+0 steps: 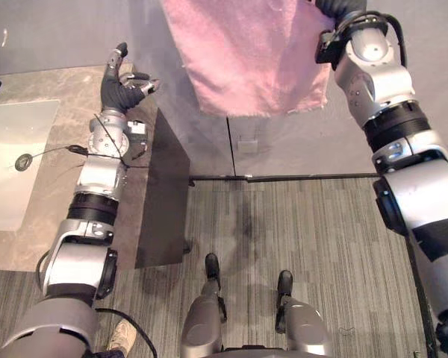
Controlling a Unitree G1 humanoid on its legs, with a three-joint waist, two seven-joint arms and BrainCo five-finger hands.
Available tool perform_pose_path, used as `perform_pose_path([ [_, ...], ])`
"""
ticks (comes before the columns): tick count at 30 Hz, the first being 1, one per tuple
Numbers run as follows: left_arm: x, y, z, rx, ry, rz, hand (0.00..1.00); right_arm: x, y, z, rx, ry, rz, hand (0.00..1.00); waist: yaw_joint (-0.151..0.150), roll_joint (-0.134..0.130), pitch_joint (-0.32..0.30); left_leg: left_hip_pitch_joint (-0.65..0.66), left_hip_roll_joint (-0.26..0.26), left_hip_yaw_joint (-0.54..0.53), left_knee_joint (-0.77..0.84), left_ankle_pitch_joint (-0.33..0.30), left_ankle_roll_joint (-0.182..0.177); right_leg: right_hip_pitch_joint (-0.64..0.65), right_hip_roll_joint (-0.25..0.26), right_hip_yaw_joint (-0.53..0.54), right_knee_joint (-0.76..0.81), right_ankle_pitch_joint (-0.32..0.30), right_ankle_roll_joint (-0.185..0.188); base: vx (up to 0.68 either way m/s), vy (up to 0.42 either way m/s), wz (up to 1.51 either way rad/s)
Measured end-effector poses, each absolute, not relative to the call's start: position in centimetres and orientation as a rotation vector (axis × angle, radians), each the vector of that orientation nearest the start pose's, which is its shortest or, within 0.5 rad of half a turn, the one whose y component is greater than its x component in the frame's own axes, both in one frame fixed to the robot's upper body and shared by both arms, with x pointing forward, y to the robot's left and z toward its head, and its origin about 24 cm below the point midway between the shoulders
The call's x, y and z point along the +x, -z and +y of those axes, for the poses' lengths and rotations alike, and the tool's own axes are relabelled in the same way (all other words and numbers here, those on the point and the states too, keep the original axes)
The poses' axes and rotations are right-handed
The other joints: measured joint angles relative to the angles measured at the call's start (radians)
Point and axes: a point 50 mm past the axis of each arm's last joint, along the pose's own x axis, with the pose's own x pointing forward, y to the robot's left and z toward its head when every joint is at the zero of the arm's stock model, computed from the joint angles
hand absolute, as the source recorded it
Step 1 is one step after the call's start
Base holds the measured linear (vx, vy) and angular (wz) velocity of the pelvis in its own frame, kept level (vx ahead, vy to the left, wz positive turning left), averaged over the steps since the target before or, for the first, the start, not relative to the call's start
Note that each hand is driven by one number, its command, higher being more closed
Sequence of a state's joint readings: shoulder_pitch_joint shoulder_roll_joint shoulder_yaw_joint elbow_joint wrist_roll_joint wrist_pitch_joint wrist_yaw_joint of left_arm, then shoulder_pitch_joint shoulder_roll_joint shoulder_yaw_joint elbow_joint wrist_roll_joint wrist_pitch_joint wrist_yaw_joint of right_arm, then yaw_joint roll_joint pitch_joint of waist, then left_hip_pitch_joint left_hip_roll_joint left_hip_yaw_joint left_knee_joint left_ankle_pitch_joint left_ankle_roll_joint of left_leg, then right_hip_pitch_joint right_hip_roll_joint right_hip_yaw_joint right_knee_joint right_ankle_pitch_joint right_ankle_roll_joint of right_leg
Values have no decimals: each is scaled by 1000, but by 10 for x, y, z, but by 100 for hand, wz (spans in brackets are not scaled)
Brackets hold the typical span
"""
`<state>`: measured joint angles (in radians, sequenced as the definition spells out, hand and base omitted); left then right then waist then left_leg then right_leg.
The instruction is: Organize washtable
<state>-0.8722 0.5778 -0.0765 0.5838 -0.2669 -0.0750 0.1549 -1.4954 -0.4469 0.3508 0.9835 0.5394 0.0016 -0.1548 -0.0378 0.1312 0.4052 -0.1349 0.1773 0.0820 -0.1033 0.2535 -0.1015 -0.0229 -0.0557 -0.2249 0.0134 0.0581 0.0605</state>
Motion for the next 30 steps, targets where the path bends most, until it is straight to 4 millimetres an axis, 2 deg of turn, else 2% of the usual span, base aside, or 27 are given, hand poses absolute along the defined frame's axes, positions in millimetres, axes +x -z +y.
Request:
perform_pose_path([
  [8,370,-221,260,280,-233,-365,0,412,-347,-161,-129,45,-459,0,13,-1,-1,-4,-1,7,-1,-3,0,6,0,0,-17,3,1,0,0,0],
  [13,370,-220,261,279,-236,-361,0,414,-331,-159,-172,31,-430,0,16,-5,-3,-4,-1,11,-1,-2,0,7,1,4,-22,6,0,0,-4,-1],
  [16,370,-220,262,274,-241,-360,0,417,-316,-164,-180,41,-385,0,12,-10,-5,-4,-1,12,-1,-2,0,19,2,6,-48,23,2,0,0,0],
  [19,368,-224,267,250,-267,-374,0,416,-314,-173,-181,60,-381,0,8,-13,-6,-4,-2,14,-1,-2,0,20,2,7,-53,28,4,-33,-16,-1],
  [22,356,-233,284,193,-333,-436,0,408,-300,-195,-126,83,-404,0,-2,-41,-25,-4,-2,16,-1,-3,0,21,2,8,-58,28,4,0,-11,-1],
  [24,347,-230,296,176,-384,-444,0,401,-282,-222,-107,142,-380,0,-4,-59,-55,-5,-3,20,-1,-5,3,25,2,10,-71,33,5,11,-32,-3],
  [27,342,-227,306,163,-426,-437,0,394,-276,-247,-78,209,-380,0,-9,-61,-83,-3,-3,20,-1,-5,3,27,2,9,-72,33,4,-4,-11,0],
  [30,340,-225,307,170,-425,-437,0,388,-281,-254,-34,242,-417,0,-16,-61,-102,11,-3,23,-1,-7,1,40,2,10,-75,34,3,0,0,0],
])
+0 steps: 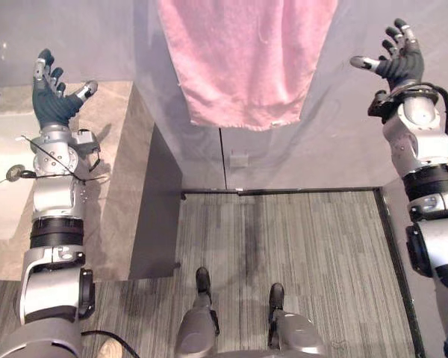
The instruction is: Organize washtable
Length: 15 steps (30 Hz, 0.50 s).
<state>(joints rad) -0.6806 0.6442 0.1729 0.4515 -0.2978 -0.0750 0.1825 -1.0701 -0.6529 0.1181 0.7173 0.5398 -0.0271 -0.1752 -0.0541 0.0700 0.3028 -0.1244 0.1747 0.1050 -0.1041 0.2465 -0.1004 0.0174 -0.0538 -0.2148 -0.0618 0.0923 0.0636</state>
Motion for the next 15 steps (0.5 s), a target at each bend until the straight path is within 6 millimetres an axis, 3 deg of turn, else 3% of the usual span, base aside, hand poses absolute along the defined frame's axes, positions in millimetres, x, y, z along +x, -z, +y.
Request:
perform_pose_path([
  [4,332,-234,294,178,-379,-508,0,373,-309,-255,44,266,-583,0,-11,-1,-44,13,0,5,0,-7,1,17,0,2,-15,8,0,-7,-6,-1],
  [7,333,-235,272,141,-327,-554,0,366,-315,-245,80,248,-661,0,-14,-5,-101,20,-1,9,0,-8,1,27,-1,4,-25,8,-1,-26,-35,-3],
  [11,336,-221,239,187,-175,-529,0,365,-303,-216,33,134,-669,0,-18,-7,-129,39,0,12,0,-19,0,45,-3,9,-30,5,-6,-41,-28,-3],
  [15,339,-202,193,241,62,-474,0,368,-277,-168,-52,-75,-607,0,-17,-20,-147,44,-11,39,8,-34,-20,42,-32,8,-40,3,-2,-58,-3,-8],
])
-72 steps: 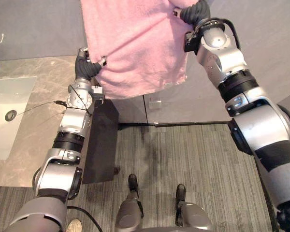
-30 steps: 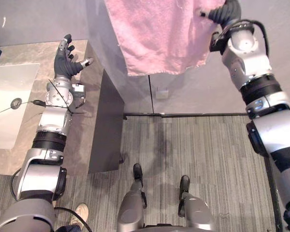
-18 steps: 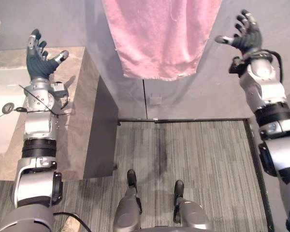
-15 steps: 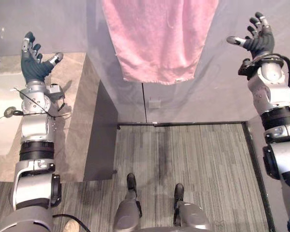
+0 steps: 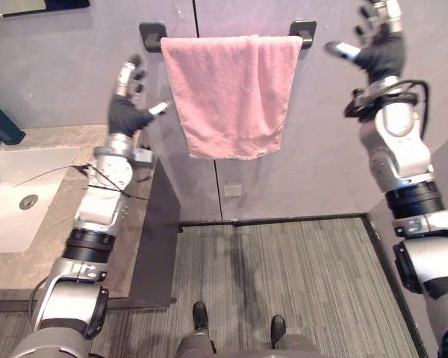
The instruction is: Organize washtable
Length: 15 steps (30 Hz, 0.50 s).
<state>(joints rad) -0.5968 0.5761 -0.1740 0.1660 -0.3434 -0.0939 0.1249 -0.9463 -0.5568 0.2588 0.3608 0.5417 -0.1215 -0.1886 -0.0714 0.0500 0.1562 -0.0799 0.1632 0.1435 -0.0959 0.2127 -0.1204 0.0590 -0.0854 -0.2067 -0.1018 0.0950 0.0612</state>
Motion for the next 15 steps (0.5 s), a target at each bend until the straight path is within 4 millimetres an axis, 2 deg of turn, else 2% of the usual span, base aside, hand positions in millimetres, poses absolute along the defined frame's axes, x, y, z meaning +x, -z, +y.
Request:
perform_pose_path([
  [2,338,-193,181,270,139,-444,0,369,-262,-148,-53,-157,-564,0,-3,1,-13,4,-9,0,-8,-10,9,-1,1,4,4,0,4,-22,-4,-17],
  [3,337,-192,176,277,168,-439,0,370,-255,-137,-62,-204,-539,0,-7,-7,-18,3,-13,-1,-8,-11,10,-3,-6,5,4,0,4,-6,-7,-6],
  [9,339,-174,160,288,259,-362,0,373,-220,-90,-126,-399,-404,0,7,-17,-23,4,-22,-9,-8,-7,8,-1,-9,-8,16,5,7,9,-8,6],
  [13,356,-163,151,317,273,-280,0,380,-217,-73,-179,-436,-363,0,6,-17,-23,5,-19,-17,-8,0,17,0,-4,-10,16,5,7,-4,-36,1],
  [14,361,-164,149,313,270,-268,0,382,-220,-70,-178,-437,-361,0,6,-17,-23,4,-18,-18,-8,0,18,0,-3,-10,17,5,7,-24,-33,1],
  [15,367,-170,145,299,264,-271,0,385,-225,-62,-168,-439,-360,0,6,-15,-22,1,-19,-28,-8,16,36,-8,-3,-14,30,8,12,-25,-25,3],
])
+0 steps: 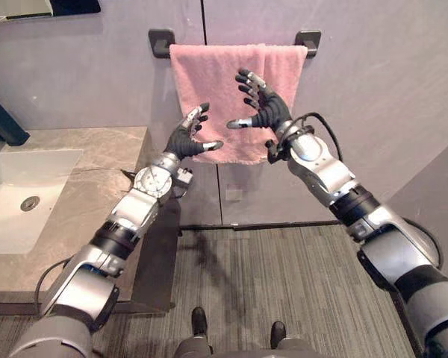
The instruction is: Organize washtable
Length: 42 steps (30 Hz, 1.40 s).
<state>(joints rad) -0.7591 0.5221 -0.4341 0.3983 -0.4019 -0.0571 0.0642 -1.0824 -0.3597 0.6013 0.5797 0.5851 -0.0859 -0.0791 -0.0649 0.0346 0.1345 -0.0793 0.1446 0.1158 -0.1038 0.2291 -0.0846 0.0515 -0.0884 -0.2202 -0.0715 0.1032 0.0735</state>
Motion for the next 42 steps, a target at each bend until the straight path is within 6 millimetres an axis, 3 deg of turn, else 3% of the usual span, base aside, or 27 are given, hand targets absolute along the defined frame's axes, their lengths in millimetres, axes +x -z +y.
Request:
perform_pose_path([
  [2,372,-185,136,292,272,-309,0,387,-234,-54,-160,-446,-369,0,-1,0,10,-5,1,-6,0,7,-1,-9,0,-3,13,0,0,-36,-16,7],
  [4,379,-214,123,285,284,-382,0,387,-255,-45,-161,-453,-417,0,0,6,53,-11,1,-14,0,15,0,-16,0,-13,29,-2,0,-101,3,15],
  [6,384,-259,108,264,291,-494,0,383,-295,-34,-131,-455,-515,0,-1,25,133,-35,2,-29,0,21,-1,-47,-1,-25,66,-12,-2,-193,15,19],
  [9,382,-302,102,271,273,-606,0,377,-335,-34,-101,-428,-618,0,12,36,220,-58,3,-34,0,19,0,-77,-3,-29,88,-12,2,-211,-5,11],
  [11,380,-317,98,271,276,-639,0,374,-349,-36,-108,-419,-660,0,15,38,254,-68,2,-33,0,16,-3,-80,-6,-39,84,-9,1,-195,-19,13],
  [13,382,-323,96,290,283,-645,0,374,-353,-41,-106,-401,-675,0,18,30,261,-85,-10,-18,1,-15,-42,-86,-31,-52,64,5,-3,-128,-1,15],
  [14,382,-326,93,298,288,-649,0,373,-356,-43,-104,-393,-681,0,21,30,268,-88,-20,-2,8,-2,-34,-85,-41,-53,47,17,12,-54,-2,-4],
  [15,383,-330,92,307,289,-653,0,373,-358,-45,-101,-388,-686,0,23,46,279,-86,-17,-4,8,40,-3,-82,-32,-50,50,23,21,-55,-5,-8],
  [19,382,-334,89,286,302,-664,0,372,-365,-54,-77,-381,-700,0,17,39,298,-89,-43,-2,8,44,2,-95,-67,-52,86,12,44,-5,15,8],
  [24,382,-336,95,283,286,-674,0,369,-372,-63,-45,-380,-727,0,24,41,315,-88,-42,-4,8,46,5,-118,-70,-52,140,-21,43,24,-43,1],
  [35,397,-311,116,253,210,-564,0,370,-393,-113,90,-233,-781,0,15,60,353,-106,-37,-1,8,43,1,-180,-71,-32,215,-60,31,0,-74,-4],
  [42,400,-299,124,254,191,-527,0,380,-393,-174,231,-52,-745,0,11,62,360,-120,-38,-1,8,53,14,-199,-71,-27,223,-59,32,27,-84,0],
])
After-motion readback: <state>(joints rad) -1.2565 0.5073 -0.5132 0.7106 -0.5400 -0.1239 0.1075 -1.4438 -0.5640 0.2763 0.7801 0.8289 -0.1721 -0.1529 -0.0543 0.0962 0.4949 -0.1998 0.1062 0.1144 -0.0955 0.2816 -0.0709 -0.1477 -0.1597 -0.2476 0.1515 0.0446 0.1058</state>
